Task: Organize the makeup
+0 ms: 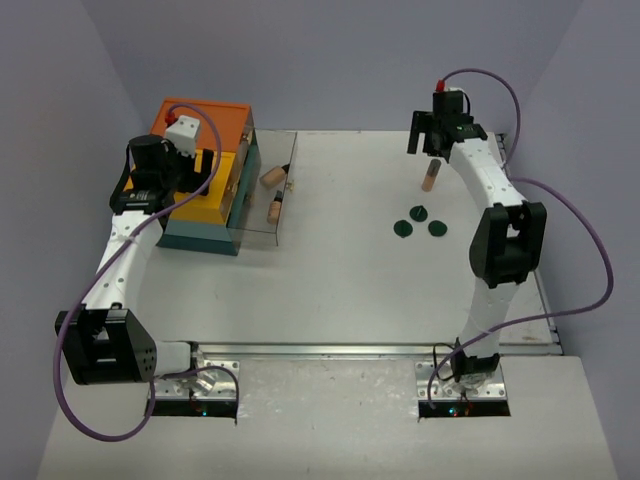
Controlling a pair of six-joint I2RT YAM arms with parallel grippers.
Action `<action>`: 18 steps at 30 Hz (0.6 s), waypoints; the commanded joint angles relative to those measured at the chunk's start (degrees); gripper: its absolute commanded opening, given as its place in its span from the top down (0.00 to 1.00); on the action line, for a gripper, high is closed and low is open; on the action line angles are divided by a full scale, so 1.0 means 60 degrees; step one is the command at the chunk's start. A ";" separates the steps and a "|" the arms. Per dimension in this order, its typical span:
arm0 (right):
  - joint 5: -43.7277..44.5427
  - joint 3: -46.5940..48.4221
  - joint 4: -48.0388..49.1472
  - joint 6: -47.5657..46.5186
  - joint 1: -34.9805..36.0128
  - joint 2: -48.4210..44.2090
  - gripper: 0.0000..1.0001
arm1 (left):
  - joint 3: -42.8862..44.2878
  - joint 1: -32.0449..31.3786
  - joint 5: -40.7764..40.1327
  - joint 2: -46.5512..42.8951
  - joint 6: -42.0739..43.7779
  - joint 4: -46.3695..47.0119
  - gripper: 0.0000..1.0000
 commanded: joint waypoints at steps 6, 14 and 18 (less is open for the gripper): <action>0.0526 0.1978 0.0494 -0.0561 -0.0489 0.2279 0.05 | 0.0056 0.0096 -0.0355 0.0040 0.0294 0.0352 0.17; 0.0195 0.1028 0.1226 -0.0488 -0.0576 0.2397 0.19 | 0.0103 0.0106 -0.0161 0.0234 0.0231 0.0372 0.16; 0.0101 -0.0318 0.1971 -0.0426 -0.0569 0.1646 0.24 | 0.0144 0.0096 -0.0087 0.0336 0.0148 0.0372 0.16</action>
